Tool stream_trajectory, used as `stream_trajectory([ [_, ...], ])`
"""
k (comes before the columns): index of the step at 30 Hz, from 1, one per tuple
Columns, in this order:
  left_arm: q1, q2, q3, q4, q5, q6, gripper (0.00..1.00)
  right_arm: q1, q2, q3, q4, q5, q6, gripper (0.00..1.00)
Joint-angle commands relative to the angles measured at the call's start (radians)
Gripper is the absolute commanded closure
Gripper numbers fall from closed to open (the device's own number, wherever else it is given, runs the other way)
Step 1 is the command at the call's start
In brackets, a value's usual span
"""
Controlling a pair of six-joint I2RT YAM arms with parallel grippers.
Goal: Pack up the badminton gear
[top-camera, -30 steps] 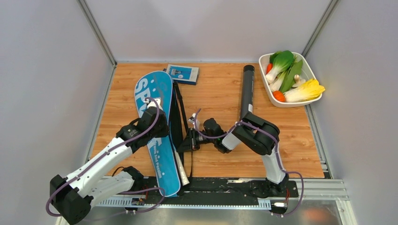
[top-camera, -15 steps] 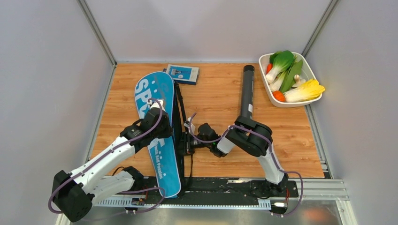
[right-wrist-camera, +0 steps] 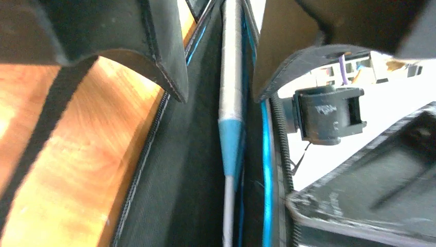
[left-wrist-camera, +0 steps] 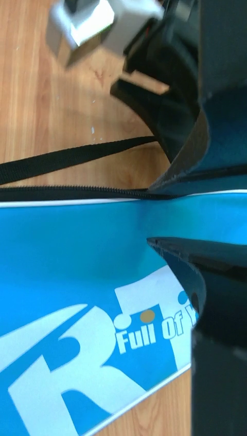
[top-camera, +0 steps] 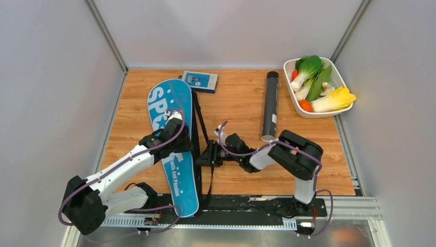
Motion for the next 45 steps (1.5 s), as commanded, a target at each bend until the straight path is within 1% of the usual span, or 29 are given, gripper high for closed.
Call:
stream_trajectory([
  [1,0.006,0.035,0.089,-0.072,-0.123,0.018,0.54,-0.017,-0.107,0.004,-0.165,0.135,-0.128,0.42],
  [2,0.017,0.042,0.102,-0.08,-0.14,0.019,0.48,-0.019,-0.113,0.011,-0.183,0.146,-0.139,0.39],
  [3,0.024,0.053,0.106,-0.093,-0.147,0.019,0.45,-0.021,-0.114,0.021,-0.197,0.158,-0.149,0.37],
  [4,0.04,0.058,0.112,-0.098,-0.155,0.017,0.39,-0.028,-0.114,0.03,-0.213,0.168,-0.158,0.36],
  [6,0.066,0.066,0.105,-0.099,-0.149,0.009,0.34,-0.049,-0.109,0.045,-0.209,0.175,-0.176,0.35],
  [7,0.075,0.068,0.1,-0.094,-0.143,0.005,0.32,-0.059,-0.104,0.054,-0.199,0.173,-0.186,0.34],
  [11,0.128,0.06,0.068,-0.064,-0.095,0.003,0.29,-0.09,-0.065,0.129,-0.196,0.135,-0.236,0.27],
  [16,0.188,0.059,0.016,-0.017,-0.054,-0.006,0.25,-0.102,0.006,0.242,-0.232,0.1,-0.277,0.26],
  [20,0.217,0.091,-0.026,0.032,-0.003,-0.022,0.24,-0.115,0.062,0.32,-0.286,0.143,-0.312,0.24],
  [25,0.225,0.146,-0.046,0.056,-0.009,-0.033,0.21,-0.12,0.107,0.402,-0.391,0.233,-0.396,0.22],
  [28,0.226,0.167,-0.053,0.056,-0.022,-0.043,0.2,-0.123,0.11,0.409,-0.404,0.287,-0.419,0.2],
  [30,0.23,0.168,-0.06,0.058,-0.031,-0.053,0.19,-0.128,0.124,0.418,-0.396,0.263,-0.422,0.2],
  [36,0.247,0.166,-0.079,0.068,-0.043,-0.068,0.17,-0.139,0.174,0.404,-0.264,0.129,-0.379,0.19],
  [41,0.26,0.182,-0.074,0.066,-0.037,-0.062,0.17,-0.19,0.205,0.287,0.031,0.007,-0.201,0.23],
  [43,0.264,0.185,-0.073,0.067,-0.037,-0.056,0.17,-0.21,0.217,0.266,0.11,-0.036,-0.158,0.22],
  [45,0.266,0.188,-0.072,0.068,-0.037,-0.052,0.17,-0.216,0.22,0.258,0.152,-0.058,-0.144,0.19],
])
